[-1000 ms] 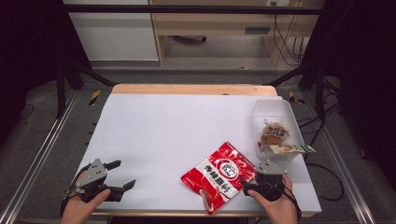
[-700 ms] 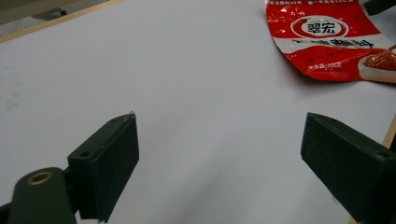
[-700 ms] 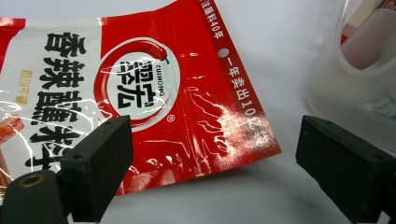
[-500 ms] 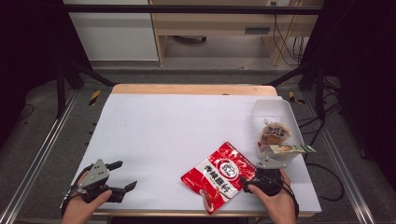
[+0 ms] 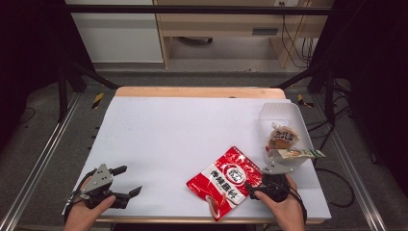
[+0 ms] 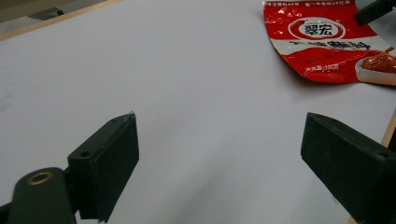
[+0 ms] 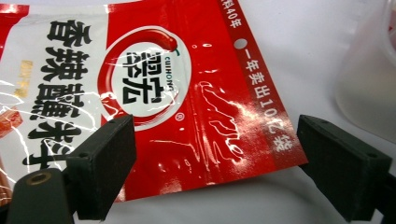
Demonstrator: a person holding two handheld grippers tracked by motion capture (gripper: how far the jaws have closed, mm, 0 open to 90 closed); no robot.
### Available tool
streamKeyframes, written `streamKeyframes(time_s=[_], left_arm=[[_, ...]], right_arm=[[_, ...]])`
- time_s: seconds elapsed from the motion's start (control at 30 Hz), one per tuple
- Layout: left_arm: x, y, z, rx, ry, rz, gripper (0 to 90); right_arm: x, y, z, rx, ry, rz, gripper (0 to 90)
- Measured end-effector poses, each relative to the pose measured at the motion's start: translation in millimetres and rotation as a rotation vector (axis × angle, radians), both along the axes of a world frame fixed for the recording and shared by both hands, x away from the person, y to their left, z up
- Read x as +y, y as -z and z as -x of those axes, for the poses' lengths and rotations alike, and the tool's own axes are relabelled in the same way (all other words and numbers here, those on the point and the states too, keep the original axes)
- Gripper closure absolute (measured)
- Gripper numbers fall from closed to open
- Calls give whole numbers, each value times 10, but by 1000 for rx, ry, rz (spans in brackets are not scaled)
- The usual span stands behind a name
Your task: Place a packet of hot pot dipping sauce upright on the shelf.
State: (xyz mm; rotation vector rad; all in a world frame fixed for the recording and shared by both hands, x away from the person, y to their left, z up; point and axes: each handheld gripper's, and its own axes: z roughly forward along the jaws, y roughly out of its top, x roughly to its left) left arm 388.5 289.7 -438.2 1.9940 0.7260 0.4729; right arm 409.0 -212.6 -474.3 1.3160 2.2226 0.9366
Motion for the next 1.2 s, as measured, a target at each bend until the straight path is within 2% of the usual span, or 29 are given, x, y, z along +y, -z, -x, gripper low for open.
streamKeyframes(time_s=[0.23,0.33,0.5,0.6,0.7,0.87,1.07,1.2], left_arm=[[-17,8,-1,5,8,-1,112],[-22,11,-4,9,11,3,112],[-33,9,-3,10,21,6,112],[-32,13,-5,14,19,8,112],[-27,15,-7,16,17,11,112],[-37,27,-12,22,21,14,112],[-57,33,-12,24,29,5,112],[-74,36,-10,27,35,-1,112]], right_arm=[[17,-15,23,-14,-9,-8,150],[25,-54,50,-47,-36,-13,163],[69,-122,102,-108,-82,-62,223],[106,-138,131,-105,-105,-75,258],[110,-111,118,-92,-103,-43,295],[98,-71,73,-31,-72,-34,399],[117,-76,20,-64,-73,1,641],[120,-108,-7,-88,-58,22,834]])
